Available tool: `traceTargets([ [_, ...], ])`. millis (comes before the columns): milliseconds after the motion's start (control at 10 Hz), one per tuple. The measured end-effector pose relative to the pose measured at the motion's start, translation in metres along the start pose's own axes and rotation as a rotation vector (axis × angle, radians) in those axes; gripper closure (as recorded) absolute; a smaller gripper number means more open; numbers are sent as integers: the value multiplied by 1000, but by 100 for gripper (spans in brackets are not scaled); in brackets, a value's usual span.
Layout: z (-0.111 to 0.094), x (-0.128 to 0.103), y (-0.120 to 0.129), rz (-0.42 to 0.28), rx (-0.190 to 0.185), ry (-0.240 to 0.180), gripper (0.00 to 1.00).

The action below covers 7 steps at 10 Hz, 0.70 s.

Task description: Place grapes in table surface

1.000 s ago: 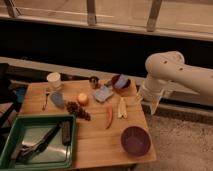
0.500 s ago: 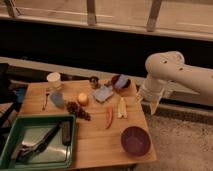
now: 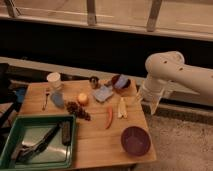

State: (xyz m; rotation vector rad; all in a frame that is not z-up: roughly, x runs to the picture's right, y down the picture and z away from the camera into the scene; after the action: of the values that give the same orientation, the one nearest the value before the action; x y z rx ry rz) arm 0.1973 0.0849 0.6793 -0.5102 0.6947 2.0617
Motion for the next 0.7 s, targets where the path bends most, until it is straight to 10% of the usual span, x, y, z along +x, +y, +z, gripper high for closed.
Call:
traceTargets([
  [700,-10,1,13,-59,-36,-38,35],
])
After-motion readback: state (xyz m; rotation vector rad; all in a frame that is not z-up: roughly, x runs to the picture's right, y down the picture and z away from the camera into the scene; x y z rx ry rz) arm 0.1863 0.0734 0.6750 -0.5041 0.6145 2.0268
